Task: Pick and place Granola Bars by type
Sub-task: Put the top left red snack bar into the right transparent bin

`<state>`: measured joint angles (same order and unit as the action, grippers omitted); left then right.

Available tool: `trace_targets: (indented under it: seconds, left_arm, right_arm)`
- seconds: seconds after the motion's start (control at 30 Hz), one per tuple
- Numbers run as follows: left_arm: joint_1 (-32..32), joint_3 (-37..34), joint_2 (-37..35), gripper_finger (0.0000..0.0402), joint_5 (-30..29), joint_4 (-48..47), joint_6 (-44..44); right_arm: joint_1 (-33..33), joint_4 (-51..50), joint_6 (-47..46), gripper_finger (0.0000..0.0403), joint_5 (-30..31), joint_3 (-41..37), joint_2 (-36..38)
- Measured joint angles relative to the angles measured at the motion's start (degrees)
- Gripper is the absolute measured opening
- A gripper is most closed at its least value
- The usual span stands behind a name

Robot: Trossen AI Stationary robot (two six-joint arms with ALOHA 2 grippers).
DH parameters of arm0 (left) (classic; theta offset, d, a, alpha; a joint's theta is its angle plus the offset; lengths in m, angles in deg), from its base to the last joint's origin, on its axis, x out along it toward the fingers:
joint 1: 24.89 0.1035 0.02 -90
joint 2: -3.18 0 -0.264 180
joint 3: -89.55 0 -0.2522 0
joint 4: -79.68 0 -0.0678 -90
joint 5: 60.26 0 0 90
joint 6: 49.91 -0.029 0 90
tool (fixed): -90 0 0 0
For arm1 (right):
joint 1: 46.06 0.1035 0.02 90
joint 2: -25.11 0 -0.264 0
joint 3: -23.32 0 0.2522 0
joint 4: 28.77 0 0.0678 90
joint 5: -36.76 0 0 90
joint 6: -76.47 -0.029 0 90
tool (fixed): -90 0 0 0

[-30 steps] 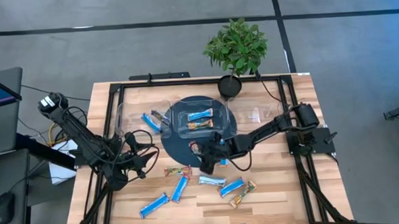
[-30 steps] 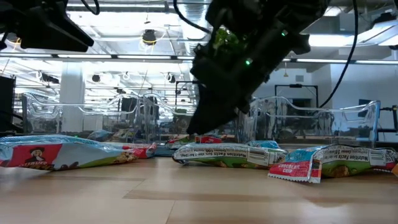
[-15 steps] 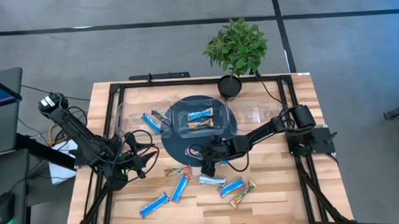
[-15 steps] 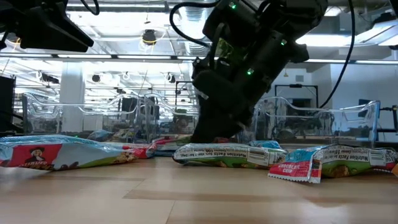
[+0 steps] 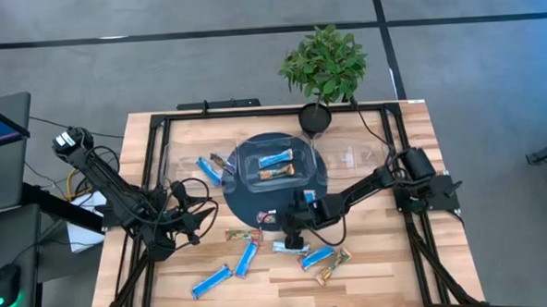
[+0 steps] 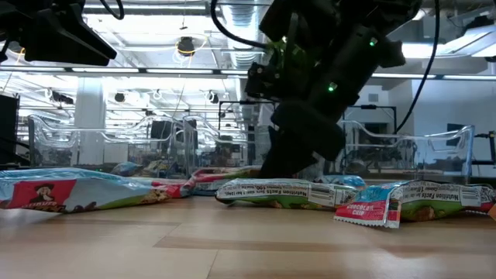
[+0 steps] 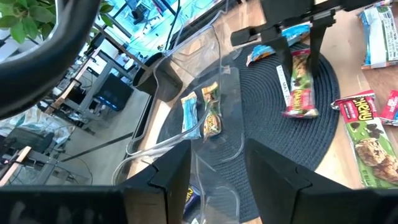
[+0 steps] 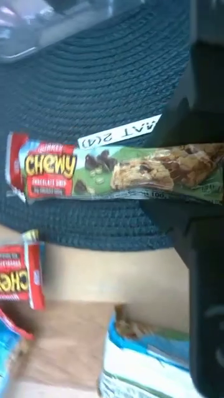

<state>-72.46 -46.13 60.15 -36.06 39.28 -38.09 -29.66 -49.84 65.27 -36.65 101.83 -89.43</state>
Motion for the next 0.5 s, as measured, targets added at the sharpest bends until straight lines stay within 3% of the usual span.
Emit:
trace_targets:
  seconds: [0.2, 0.5]
  left_arm:
    - [0.0, 0.0, 0.0, 0.0146, 0.0, 0.0, 0.0]
    - [0.0, 0.0, 0.0, 0.0146, 0.0, 0.0, 0.0]
  right_arm:
    - [2.0, 0.1, 6.3, 0.0065, 4.8, 2.8, -0.1]
    - [2.9, -3.9, 11.6, 0.0062, 14.5, 6.7, -0.1]
